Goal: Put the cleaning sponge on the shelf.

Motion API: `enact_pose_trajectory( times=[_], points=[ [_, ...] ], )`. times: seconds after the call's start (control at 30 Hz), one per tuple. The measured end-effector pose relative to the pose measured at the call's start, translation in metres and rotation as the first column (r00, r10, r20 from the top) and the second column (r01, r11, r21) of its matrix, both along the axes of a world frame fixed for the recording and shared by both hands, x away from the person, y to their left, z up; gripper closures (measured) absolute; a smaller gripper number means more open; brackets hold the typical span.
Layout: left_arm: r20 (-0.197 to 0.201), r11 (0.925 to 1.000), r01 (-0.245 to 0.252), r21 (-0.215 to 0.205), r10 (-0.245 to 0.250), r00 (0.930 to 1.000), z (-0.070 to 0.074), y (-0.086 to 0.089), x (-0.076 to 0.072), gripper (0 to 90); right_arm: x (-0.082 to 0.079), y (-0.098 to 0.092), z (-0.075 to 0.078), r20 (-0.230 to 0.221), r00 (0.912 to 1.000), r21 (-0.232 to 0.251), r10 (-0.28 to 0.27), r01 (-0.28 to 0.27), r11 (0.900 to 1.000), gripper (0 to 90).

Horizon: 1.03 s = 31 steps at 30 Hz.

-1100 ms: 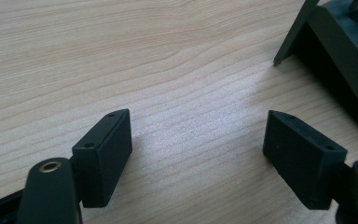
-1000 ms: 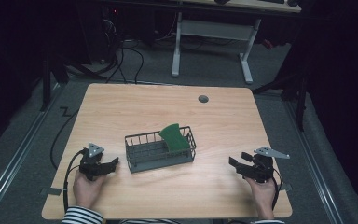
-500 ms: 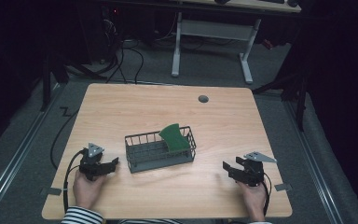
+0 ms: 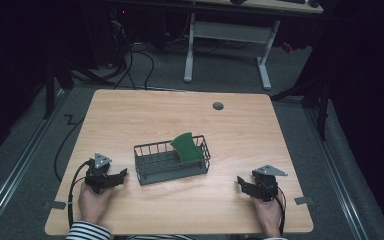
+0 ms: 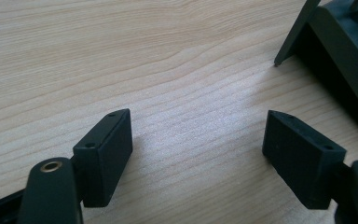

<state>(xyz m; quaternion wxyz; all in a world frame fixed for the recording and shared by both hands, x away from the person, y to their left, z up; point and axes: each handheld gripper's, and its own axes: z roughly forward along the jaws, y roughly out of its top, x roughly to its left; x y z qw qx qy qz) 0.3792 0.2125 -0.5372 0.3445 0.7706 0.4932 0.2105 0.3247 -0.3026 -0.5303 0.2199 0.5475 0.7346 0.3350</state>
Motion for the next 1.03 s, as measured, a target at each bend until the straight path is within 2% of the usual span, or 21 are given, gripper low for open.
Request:
enact_pose_trajectory(
  times=[0.13,0.23,1.03],
  points=[
    [0.0,1.0,0.0,0.0,0.0,1.0,0.0,0.0001,0.0,24.7,0.0003,0.0002,-0.0001,-0.001,1.0,-0.005,0.003,-0.003,1.0,31.1],
    [0.0,1.0,-0.001,-0.001,0.001,1.0,0.0,0.0001,-0.0003,24.6,0.0003,0.0046,-0.0005,0.003,1.0,-0.065,0.008,-0.008,0.998,30.2],
    [0.001,1.0,-0.007,0.0,0.007,1.0,0.0,0.0001,-0.0005,25.1,0.0006,0.004,-0.0007,0.002,1.0,-0.062,-0.006,0.006,0.998,28.4]
  ],
)
